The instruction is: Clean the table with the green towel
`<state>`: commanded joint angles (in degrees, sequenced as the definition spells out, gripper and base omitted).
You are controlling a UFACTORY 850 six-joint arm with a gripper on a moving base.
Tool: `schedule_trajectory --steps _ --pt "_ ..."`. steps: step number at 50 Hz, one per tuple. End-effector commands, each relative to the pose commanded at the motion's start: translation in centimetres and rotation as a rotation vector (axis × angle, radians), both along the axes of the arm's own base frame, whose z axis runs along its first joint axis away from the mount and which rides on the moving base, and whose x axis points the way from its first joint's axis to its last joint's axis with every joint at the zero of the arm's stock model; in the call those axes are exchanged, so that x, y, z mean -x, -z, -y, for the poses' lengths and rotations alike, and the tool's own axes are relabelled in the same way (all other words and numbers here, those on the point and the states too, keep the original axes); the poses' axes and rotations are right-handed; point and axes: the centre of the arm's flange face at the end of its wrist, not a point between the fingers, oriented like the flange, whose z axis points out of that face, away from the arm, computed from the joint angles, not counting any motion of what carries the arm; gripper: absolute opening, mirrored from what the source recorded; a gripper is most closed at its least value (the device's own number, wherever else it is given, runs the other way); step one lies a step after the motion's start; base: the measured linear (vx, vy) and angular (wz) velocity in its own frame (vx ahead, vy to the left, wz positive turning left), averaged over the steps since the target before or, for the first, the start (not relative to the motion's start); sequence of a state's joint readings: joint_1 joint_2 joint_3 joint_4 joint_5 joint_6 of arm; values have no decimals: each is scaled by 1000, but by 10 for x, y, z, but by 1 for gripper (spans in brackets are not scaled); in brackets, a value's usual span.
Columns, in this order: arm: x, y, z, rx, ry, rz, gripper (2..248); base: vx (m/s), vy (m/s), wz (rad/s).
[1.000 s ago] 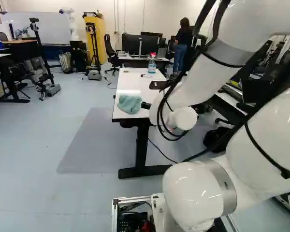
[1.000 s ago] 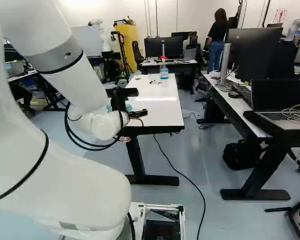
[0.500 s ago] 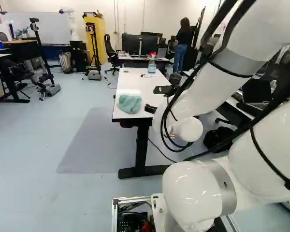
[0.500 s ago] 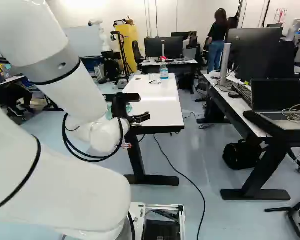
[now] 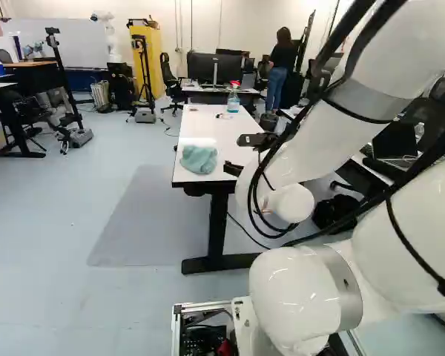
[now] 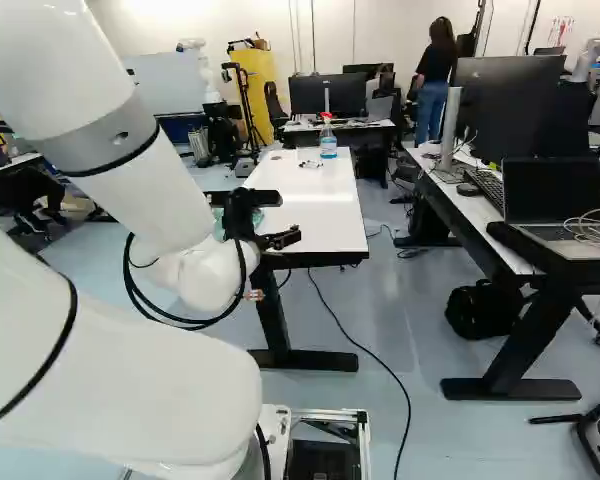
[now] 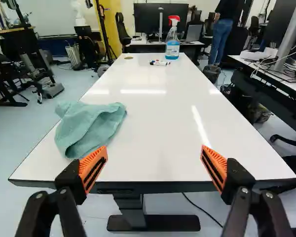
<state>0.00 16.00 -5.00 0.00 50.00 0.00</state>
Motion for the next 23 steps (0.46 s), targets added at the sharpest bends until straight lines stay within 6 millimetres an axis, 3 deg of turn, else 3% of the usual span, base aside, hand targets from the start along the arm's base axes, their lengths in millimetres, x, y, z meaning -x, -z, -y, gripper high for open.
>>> schedule_trajectory --steps 23 --pt "0 0 0 0 0 0 247 0 0 0"
